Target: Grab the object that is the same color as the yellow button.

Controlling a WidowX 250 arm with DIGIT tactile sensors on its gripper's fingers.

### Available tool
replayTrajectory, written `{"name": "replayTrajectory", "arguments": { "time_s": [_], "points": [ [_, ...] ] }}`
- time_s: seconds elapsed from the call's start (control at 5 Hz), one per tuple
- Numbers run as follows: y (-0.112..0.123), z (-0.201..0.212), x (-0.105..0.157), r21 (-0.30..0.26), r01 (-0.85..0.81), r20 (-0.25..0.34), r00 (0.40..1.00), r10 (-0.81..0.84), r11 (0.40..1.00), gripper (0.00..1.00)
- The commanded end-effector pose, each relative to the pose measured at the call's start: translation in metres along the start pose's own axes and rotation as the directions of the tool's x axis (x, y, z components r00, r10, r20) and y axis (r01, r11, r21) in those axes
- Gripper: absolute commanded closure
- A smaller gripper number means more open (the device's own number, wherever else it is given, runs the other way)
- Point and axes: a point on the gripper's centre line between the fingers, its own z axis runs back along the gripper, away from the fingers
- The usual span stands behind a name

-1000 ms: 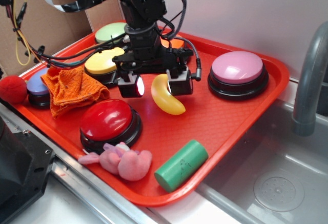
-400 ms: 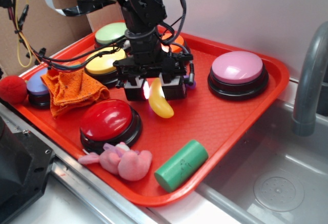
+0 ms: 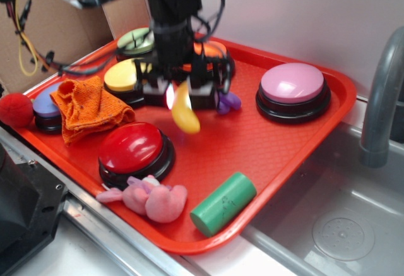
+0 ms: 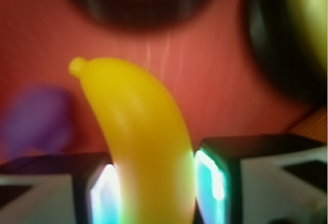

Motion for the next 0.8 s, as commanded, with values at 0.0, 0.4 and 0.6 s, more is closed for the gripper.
{"name": "replayTrajectory", "arguments": {
  "time_s": [0.0, 0.4, 0.6],
  "points": [
    [0.015, 0.081, 0.022, 0.032, 0.26, 0.057, 0.964, -0.261, 0.965, 1.0],
    [0.038, 0.11, 0.02, -0.008, 0.341, 0.089, 0.936, -0.339, 0.94, 1.0],
    [0.043, 0.111, 0.022, 0.008, 0.315, 0.085, 0.946, -0.314, 0.949, 1.0]
  ]
}}
